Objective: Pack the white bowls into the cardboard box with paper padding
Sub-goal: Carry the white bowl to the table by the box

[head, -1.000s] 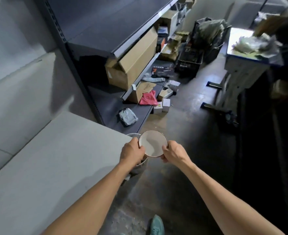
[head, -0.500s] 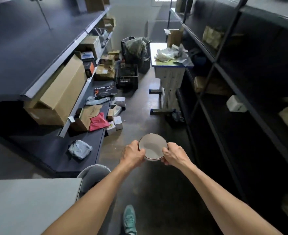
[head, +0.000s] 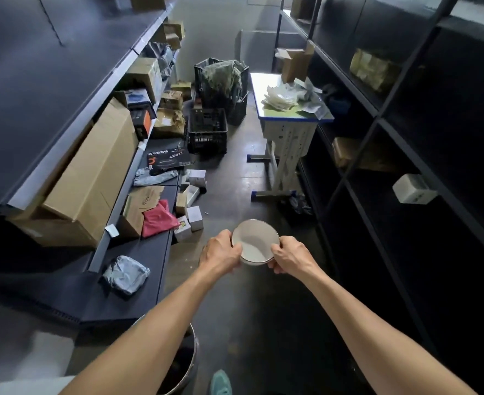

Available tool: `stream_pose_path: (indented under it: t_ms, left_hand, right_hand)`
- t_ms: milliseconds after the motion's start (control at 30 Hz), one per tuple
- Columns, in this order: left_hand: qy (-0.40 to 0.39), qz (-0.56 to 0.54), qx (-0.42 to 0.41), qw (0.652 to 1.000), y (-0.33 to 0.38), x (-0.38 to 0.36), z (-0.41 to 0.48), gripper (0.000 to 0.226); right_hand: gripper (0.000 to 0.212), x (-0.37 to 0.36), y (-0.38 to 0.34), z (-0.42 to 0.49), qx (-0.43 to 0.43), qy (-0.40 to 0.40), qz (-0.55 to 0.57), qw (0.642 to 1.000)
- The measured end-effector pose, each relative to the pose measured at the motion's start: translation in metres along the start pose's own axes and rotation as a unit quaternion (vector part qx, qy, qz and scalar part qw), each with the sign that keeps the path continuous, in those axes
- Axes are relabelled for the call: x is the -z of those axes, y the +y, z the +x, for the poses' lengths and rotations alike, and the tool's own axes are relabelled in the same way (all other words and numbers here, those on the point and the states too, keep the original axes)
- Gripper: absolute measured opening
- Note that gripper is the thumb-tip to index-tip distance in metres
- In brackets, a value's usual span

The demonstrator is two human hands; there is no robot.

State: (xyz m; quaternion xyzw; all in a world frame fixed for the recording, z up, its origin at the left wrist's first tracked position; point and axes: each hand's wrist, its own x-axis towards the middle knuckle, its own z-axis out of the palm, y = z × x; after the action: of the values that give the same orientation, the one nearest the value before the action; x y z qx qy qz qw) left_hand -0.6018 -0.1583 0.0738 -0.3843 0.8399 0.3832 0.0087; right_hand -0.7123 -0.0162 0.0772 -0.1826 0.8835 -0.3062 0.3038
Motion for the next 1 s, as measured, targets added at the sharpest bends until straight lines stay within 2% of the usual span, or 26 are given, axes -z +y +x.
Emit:
stream_pose_path:
  t_ms: [367,1000]
  left_hand:
    - [-0.005,0.000,0.041,0.999,-0.007,0.020,0.094,0.012]
    - [-0.027,-0.017,0.062,0.998,0.086,0.030,0.338,0.013]
  right_hand:
    - [0.026,-0.010,-0.038,0.101,-0.006,-0.029,-0.022,0.999]
    - [0.023,0.084,-0.096,0.351,0.003,-0.059,-0.023,0.998]
